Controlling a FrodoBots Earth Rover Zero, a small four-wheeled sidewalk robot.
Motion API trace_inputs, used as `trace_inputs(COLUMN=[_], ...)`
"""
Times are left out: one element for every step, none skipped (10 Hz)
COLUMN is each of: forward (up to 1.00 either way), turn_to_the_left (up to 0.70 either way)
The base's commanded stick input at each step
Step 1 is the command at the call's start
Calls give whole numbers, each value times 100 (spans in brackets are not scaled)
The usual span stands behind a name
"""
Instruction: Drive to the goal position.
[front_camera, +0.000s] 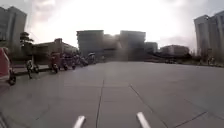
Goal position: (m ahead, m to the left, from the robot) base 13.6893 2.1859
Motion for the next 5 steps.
trace_inputs(forward=[100,100,100,100,100], turn_to_the_left=[0,0,0,0,0])
